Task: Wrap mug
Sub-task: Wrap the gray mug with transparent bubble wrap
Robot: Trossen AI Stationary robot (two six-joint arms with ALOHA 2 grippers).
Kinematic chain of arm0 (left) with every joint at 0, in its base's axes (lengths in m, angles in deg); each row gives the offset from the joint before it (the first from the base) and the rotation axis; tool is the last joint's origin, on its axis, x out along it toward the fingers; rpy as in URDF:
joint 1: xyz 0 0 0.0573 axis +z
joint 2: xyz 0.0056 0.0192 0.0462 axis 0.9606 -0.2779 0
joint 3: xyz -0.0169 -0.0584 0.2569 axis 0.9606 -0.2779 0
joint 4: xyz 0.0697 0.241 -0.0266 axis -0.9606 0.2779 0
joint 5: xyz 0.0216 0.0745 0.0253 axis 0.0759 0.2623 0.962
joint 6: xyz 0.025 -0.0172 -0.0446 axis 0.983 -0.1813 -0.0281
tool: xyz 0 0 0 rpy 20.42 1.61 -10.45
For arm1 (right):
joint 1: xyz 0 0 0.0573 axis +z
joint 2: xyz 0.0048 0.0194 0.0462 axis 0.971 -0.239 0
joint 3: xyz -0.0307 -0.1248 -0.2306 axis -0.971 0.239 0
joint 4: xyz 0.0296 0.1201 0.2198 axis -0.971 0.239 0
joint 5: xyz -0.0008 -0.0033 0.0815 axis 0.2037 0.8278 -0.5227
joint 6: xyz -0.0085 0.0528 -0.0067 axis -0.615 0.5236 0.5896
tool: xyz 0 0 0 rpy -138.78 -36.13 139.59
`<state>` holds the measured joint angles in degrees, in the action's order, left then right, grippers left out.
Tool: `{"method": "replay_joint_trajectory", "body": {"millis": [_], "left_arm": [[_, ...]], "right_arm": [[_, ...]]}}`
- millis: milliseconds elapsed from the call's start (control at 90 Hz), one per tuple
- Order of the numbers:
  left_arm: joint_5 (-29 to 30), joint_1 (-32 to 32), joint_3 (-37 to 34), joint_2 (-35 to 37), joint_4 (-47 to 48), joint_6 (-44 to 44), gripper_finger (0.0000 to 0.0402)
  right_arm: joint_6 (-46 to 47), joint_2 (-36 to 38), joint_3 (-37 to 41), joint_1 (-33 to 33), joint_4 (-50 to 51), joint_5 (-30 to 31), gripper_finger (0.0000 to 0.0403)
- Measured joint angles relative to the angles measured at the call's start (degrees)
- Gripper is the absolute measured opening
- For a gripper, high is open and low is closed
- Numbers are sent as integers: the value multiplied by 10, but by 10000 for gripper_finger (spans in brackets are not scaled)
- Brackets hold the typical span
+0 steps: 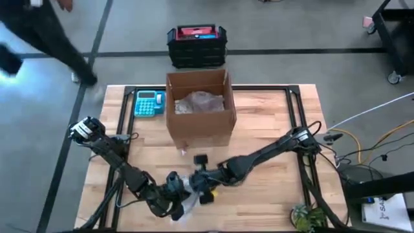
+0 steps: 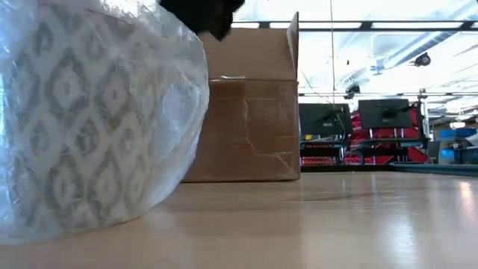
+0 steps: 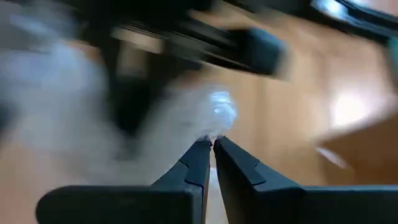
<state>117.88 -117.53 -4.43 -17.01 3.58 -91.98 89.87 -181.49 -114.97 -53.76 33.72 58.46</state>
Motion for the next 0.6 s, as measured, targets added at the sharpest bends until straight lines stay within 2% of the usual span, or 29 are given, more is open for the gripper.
{"method": "replay_joint_trajectory", "body": {"millis": [411, 600], "left_arm": [[-3, 2, 4, 3, 4, -4, 0], [-42, -2, 51, 35, 48, -2, 0]], "right_arm": [[28, -70, -4, 16, -10, 0, 13], [28, -66, -2, 16, -11, -4, 13]]}}
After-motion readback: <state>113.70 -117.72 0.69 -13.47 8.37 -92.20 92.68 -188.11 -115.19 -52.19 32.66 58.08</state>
